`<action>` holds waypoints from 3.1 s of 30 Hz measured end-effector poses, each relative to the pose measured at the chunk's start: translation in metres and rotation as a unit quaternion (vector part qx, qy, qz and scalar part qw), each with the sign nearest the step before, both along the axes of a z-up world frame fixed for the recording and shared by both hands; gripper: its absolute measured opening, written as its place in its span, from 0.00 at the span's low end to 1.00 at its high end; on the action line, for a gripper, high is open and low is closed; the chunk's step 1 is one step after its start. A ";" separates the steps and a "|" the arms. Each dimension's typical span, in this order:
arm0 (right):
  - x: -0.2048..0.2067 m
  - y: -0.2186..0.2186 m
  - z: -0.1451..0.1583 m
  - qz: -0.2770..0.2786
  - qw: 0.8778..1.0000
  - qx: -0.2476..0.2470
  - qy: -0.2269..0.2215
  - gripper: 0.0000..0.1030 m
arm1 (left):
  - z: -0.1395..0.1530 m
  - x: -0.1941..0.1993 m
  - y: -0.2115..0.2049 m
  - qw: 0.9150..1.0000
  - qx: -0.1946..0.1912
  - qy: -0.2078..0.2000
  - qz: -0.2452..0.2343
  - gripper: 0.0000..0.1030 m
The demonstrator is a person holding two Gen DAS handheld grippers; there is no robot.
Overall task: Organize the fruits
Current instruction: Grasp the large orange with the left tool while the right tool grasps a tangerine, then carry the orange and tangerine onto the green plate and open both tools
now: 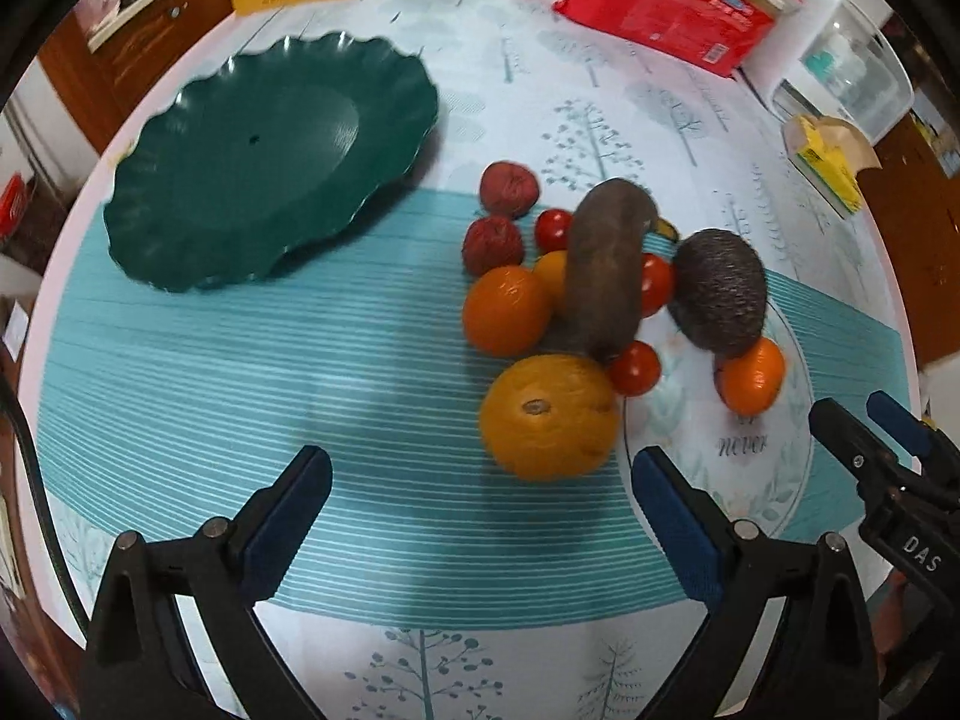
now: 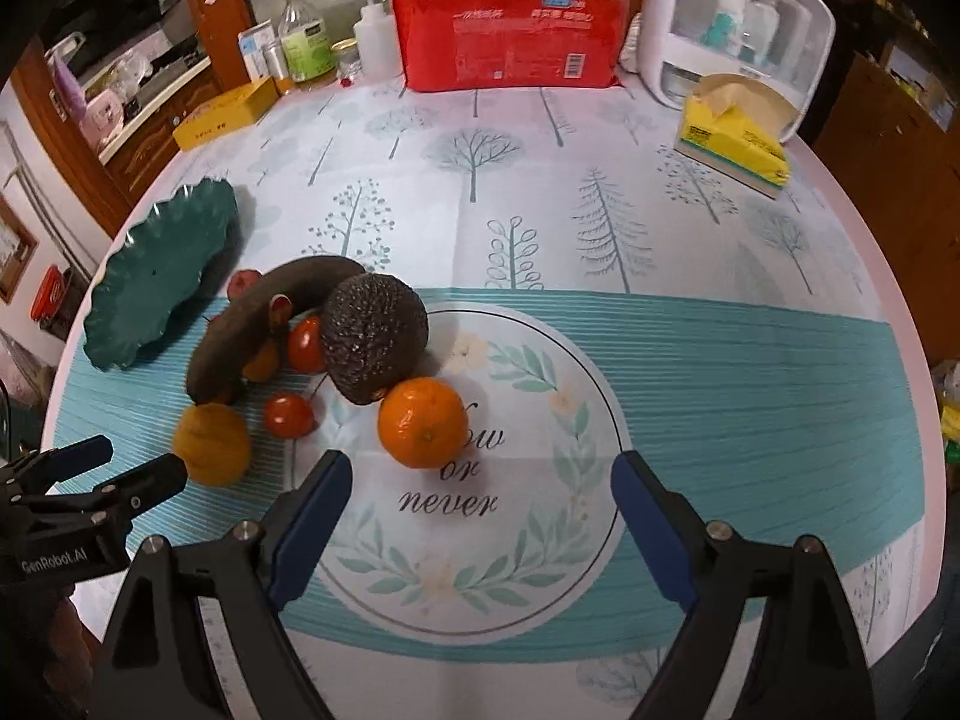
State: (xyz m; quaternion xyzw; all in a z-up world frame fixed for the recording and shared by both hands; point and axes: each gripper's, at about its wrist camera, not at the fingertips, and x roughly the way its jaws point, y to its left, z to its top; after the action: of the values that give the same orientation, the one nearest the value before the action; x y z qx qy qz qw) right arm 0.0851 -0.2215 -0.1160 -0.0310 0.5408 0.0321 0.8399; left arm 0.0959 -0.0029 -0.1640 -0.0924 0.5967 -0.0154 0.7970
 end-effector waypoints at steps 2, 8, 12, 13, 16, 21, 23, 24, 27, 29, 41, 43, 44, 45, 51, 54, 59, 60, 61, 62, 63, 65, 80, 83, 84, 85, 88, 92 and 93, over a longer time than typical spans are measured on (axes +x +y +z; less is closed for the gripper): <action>0.006 0.001 -0.009 0.007 1.000 -0.006 0.007 0.86 | -0.006 0.002 0.002 1.000 -0.011 0.002 0.009 0.95; 0.021 0.007 -0.031 0.028 0.999 -0.002 0.031 0.86 | -0.015 0.010 -0.006 1.000 -0.018 0.000 0.012 0.93; 0.027 0.011 -0.040 0.042 0.999 -0.006 0.034 0.85 | -0.020 0.018 -0.015 1.000 -0.018 0.003 0.007 0.80; 0.029 0.011 -0.042 0.044 0.998 -0.006 0.036 0.83 | -0.021 0.020 -0.017 1.000 -0.020 0.004 0.005 0.77; 0.033 0.010 -0.047 0.050 0.998 0.007 0.046 0.78 | -0.023 0.022 -0.023 1.000 -0.020 0.005 0.000 0.69; 0.035 0.014 -0.051 0.064 0.996 0.028 0.053 0.66 | -0.030 0.027 -0.030 0.999 -0.028 0.016 -0.009 0.53; 0.036 0.015 -0.054 0.068 0.995 0.043 0.064 0.56 | -0.032 0.028 -0.031 0.999 -0.029 0.016 -0.008 0.52; 0.036 0.015 -0.056 0.069 0.994 0.052 0.070 0.49 | -0.033 0.028 -0.031 0.999 -0.028 0.015 -0.007 0.51; 0.036 0.015 -0.059 0.067 0.993 0.066 0.075 0.45 | -0.033 0.028 -0.031 0.999 -0.029 0.012 -0.007 0.49; 0.036 0.014 -0.059 0.067 0.993 0.069 0.074 0.44 | -0.031 0.023 -0.027 1.000 -0.025 0.015 -0.004 0.48; 0.004 0.013 -0.031 0.041 0.995 0.082 0.047 0.42 | -0.020 0.000 -0.007 0.998 -0.031 0.002 -0.048 0.48; -0.009 0.018 -0.020 0.033 0.996 0.070 0.035 0.42 | -0.011 -0.007 0.001 0.998 -0.036 -0.007 -0.056 0.47; -0.017 0.022 -0.015 0.028 0.997 0.068 0.029 0.42 | -0.005 -0.011 0.006 0.997 -0.038 -0.014 -0.062 0.48; -0.025 0.026 -0.010 0.022 0.997 0.068 0.023 0.42 | 0.003 -0.016 0.012 0.996 -0.037 -0.027 -0.071 0.48; -0.057 0.067 -0.001 0.016 0.997 0.076 0.023 0.42 | 0.035 -0.030 0.053 0.994 -0.022 -0.052 -0.090 0.48; -0.062 0.092 0.013 0.035 0.997 0.073 0.014 0.42 | 0.059 -0.034 0.079 0.993 -0.011 -0.064 -0.095 0.48; -0.049 0.130 0.055 0.068 0.995 0.076 -0.020 0.42 | 0.101 -0.018 0.125 0.993 0.024 -0.088 -0.079 0.48; -0.042 0.137 0.066 0.075 0.994 0.078 -0.028 0.42 | 0.112 -0.014 0.136 0.992 0.032 -0.098 -0.072 0.48; -0.035 0.144 0.077 0.080 0.993 0.082 -0.034 0.42 | 0.120 -0.010 0.143 0.992 0.035 -0.106 -0.066 0.48; -0.027 0.150 0.087 0.086 0.992 0.087 -0.039 0.42 | 0.131 -0.005 0.154 0.991 0.038 -0.117 -0.057 0.48; -0.019 0.158 0.096 0.092 0.991 0.091 -0.045 0.42 | 0.141 0.000 0.163 0.990 0.041 -0.126 -0.050 0.48; 0.003 0.177 0.116 0.102 0.988 0.104 -0.052 0.42 | 0.155 0.012 0.179 0.989 0.050 -0.136 -0.042 0.48; 0.124 0.267 -0.005 0.139 0.986 0.076 0.052 0.42 | 0.041 0.106 0.193 0.997 0.054 -0.052 -0.006 0.48; 0.126 0.266 -0.036 0.137 0.983 0.088 0.079 0.43 | 0.010 0.113 0.196 0.999 0.039 -0.031 -0.001 0.48; 0.126 0.266 -0.044 0.141 0.982 0.091 0.084 0.43 | 0.001 0.116 0.197 0.999 0.036 -0.025 0.001 0.48; 0.125 0.267 -0.049 0.146 0.982 0.088 0.086 0.43 | -0.004 0.117 0.197 0.999 0.033 -0.022 0.001 0.48; 0.124 0.271 -0.056 0.160 0.981 0.072 0.082 0.45 | -0.017 0.121 0.198 0.999 0.030 -0.011 0.006 0.51; 0.125 0.274 -0.058 0.179 0.978 0.073 0.080 0.51 | -0.016 0.123 0.200 1.000 0.016 -0.018 0.006 0.80; 0.126 0.274 -0.058 0.179 0.978 0.074 0.077 0.55 | -0.013 0.122 0.199 0.999 0.016 -0.027 0.005 0.82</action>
State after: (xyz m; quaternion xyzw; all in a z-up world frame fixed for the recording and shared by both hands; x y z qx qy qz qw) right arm 0.2114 0.0525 -0.1736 -0.0624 0.5858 0.2247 0.7762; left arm 0.2182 0.1963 -0.1772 -0.0823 0.5743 -0.0044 0.8145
